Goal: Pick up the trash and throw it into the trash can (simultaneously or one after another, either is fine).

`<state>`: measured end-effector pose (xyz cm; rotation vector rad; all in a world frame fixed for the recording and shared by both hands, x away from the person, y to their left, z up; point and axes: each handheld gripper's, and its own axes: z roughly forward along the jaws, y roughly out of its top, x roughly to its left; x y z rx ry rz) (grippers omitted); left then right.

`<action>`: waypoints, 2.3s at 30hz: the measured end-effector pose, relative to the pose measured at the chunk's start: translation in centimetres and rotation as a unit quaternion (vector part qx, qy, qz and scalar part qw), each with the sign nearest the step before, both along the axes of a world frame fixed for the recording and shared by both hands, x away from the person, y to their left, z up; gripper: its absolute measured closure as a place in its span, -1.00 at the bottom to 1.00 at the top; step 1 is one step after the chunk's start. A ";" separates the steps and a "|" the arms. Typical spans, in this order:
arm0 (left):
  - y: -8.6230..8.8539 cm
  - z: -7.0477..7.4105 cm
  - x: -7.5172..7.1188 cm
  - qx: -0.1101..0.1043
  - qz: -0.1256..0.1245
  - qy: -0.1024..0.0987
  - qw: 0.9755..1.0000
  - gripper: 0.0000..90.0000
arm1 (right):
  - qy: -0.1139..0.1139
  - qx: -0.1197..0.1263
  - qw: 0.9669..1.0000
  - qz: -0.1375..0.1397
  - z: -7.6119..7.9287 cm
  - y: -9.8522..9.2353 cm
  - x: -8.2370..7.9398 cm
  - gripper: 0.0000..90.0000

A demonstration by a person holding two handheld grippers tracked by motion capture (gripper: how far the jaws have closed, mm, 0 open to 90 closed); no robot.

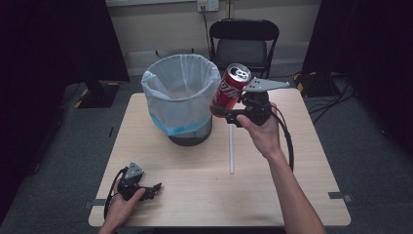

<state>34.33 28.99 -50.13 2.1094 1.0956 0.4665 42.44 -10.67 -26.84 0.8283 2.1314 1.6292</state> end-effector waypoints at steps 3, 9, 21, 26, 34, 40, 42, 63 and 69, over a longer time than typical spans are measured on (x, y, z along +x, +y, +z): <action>0.0 0.0 0.0 0.000 0.000 0.000 1.000 -0.84 | -0.005 0.002 1.000 0.000 0.8 0.1 0.2 -0.24; 0.0 0.0 0.0 0.000 0.000 0.000 1.000 -0.84 | -0.013 0.009 1.000 0.003 2.0 0.4 0.7 -0.24; 0.0 0.0 0.0 0.000 0.000 0.000 1.000 -0.84 | -0.011 0.025 1.000 0.009 3.1 1.3 2.3 -0.24; 0.0 0.0 0.0 0.000 0.000 0.001 1.000 -0.84 | -0.009 0.033 0.999 0.013 3.5 2.2 3.2 -0.24; 0.0 0.0 0.0 0.000 0.000 0.000 1.000 -0.84 | -0.007 0.027 1.000 0.010 4.1 3.8 5.0 -0.24; 0.0 0.0 0.0 0.001 0.000 0.001 1.000 -0.84 | -0.002 0.023 1.000 0.005 4.2 4.7 6.1 -0.24; 0.0 0.0 0.0 0.000 0.000 0.000 1.000 -0.84 | -0.004 0.024 1.000 0.005 4.2 5.0 6.5 -0.24; 0.0 0.0 0.0 0.002 -0.001 0.001 1.000 -0.84 | 0.008 -0.009 1.000 -0.006 2.7 8.6 9.8 -0.25; 0.0 0.0 0.0 -0.001 0.001 0.000 1.000 -0.84 | 0.005 -0.019 1.000 -0.020 2.8 9.2 10.4 -0.33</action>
